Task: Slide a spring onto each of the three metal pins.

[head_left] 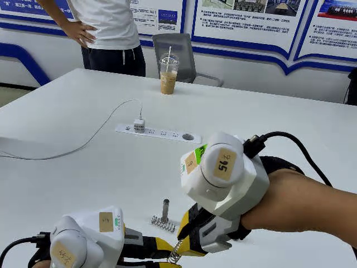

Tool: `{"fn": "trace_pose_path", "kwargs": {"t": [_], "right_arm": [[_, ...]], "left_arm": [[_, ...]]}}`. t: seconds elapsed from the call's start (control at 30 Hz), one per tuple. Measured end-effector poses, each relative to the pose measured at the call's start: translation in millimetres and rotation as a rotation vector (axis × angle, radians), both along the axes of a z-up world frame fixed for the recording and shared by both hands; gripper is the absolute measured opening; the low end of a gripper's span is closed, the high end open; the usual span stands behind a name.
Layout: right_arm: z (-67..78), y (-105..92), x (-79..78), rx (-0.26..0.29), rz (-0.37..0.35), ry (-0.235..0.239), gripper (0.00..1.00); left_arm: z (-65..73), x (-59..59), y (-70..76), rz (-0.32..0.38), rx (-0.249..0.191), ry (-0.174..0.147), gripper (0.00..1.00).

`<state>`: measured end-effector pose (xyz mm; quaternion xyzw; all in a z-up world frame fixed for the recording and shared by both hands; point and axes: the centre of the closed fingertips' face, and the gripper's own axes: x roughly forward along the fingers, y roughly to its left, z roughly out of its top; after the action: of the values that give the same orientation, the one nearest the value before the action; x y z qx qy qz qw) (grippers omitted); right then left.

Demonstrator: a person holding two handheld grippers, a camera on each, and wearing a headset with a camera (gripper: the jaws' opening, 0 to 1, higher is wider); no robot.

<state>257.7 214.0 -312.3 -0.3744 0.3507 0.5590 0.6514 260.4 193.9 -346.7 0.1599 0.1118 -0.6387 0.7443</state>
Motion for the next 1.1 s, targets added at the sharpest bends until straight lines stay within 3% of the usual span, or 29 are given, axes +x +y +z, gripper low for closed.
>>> {"fn": "trace_pose_path", "kwargs": {"t": [0.57,1.1], "right_arm": [[-2.8,-1.4,0.6,0.024,-0.033,0.022,0.14],[-0.7,1.9,1.9,0.025,-0.016,0.006,0.12]], "left_arm": [[3.3,2.2,0.7,0.012,-0.017,0.0,0.11],[5.7,3.1,-1.6,0.018,-0.022,-0.005,0.12]]}}
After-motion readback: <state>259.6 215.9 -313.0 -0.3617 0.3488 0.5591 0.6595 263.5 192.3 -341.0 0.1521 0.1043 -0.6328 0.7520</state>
